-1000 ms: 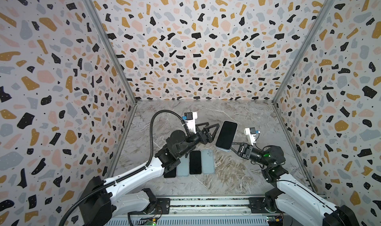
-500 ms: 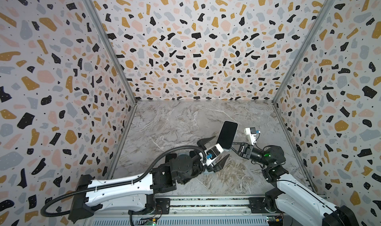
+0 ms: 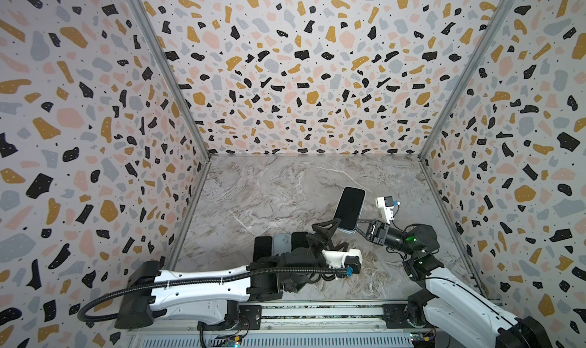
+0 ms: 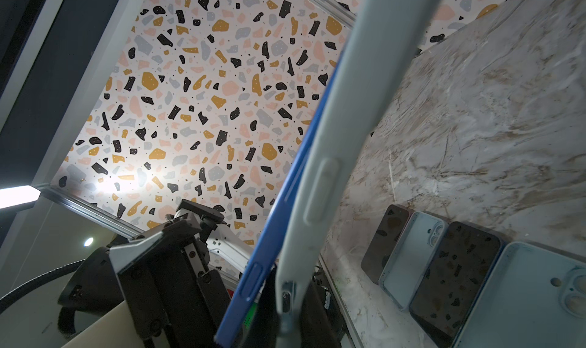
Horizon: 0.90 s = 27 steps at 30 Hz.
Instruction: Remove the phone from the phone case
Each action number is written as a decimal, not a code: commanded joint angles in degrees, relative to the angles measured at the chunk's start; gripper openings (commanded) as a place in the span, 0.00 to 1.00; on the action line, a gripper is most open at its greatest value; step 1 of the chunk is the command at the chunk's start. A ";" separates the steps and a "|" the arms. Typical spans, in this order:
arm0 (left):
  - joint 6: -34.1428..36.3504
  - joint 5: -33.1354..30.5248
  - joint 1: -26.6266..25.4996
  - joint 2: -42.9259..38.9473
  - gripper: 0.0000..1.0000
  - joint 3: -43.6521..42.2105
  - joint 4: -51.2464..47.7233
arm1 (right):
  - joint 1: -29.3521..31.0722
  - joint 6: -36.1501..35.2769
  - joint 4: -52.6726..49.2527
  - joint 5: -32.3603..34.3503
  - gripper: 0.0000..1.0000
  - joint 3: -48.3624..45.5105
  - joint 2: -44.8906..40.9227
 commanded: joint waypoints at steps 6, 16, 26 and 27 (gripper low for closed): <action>3.70 -2.41 1.68 2.53 0.81 3.95 2.28 | -0.18 0.10 2.93 -0.78 0.00 1.27 -1.52; 4.30 -1.33 4.19 5.58 0.77 6.44 2.35 | -0.11 0.10 3.33 -0.97 0.00 1.09 -1.52; 5.22 -0.04 6.03 7.92 0.71 7.44 4.11 | -0.12 0.67 4.76 -1.32 0.00 0.83 -0.92; 5.27 -0.04 6.20 8.18 0.70 7.50 4.28 | -0.10 0.71 4.93 -1.44 0.00 0.82 -0.90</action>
